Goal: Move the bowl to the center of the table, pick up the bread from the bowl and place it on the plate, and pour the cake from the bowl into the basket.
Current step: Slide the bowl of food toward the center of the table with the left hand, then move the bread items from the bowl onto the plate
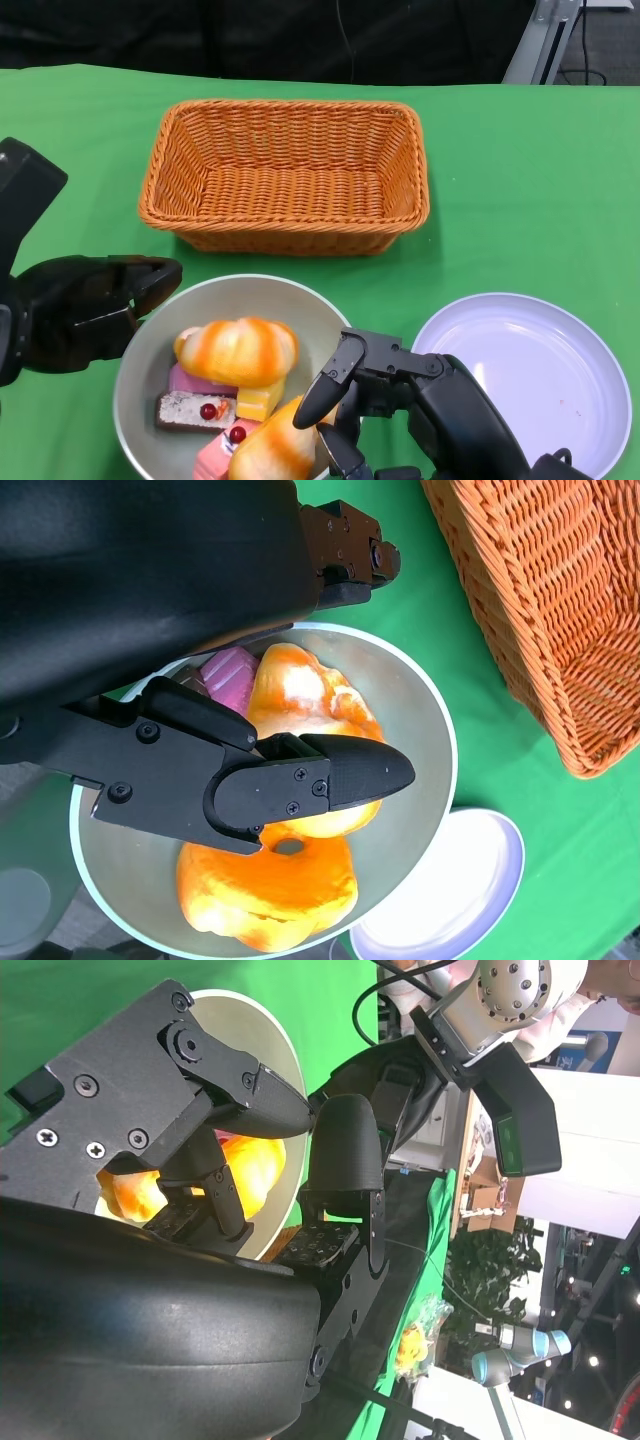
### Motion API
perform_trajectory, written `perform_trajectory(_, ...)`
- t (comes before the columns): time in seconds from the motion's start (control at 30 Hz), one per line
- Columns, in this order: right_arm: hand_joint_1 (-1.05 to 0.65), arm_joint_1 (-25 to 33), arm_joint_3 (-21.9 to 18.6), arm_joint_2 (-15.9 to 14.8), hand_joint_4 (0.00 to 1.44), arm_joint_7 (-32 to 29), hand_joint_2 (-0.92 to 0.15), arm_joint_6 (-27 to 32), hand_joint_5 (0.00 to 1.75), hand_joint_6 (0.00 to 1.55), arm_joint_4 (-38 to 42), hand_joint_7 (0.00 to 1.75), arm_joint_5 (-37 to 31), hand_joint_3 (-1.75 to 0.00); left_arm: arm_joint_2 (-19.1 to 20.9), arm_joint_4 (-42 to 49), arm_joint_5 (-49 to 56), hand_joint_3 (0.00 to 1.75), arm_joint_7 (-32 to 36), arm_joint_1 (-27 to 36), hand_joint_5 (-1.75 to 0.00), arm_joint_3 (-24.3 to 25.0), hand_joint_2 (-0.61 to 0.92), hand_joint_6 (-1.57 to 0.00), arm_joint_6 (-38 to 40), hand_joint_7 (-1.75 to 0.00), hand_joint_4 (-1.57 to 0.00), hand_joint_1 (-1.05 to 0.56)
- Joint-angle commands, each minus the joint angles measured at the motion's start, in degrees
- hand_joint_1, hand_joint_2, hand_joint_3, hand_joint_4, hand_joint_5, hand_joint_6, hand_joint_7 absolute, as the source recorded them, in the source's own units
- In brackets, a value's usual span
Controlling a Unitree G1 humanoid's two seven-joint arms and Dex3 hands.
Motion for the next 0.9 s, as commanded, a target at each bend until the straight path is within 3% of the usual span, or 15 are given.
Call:
perform_trajectory(0.03, -0.1, 0.27, 0.2, -0.07, 0.9, -0.1, -0.42, -0.06, 1.54, 0.72, -0.09, 1.27, 0.01, -1.18, -0.19, -0.18, -0.38, 0.53, 0.06, -0.2, -0.01, 0.26, 0.92, 0.0, -0.65, 0.0, -0.07, -0.7)
perform_trajectory(0.9, -0.12, 0.03, 0.72, 0.09, 0.87, -1.05, -0.44, -1.38, 1.56, 0.72, 1.29, 1.28, -1.5, -1.15, -5.88, 2.05, -0.33, 0.51, 2.03, -1.08, -0.01, 1.18, 0.92, -0.03, -2.7, -0.01, -0.07, -0.7)
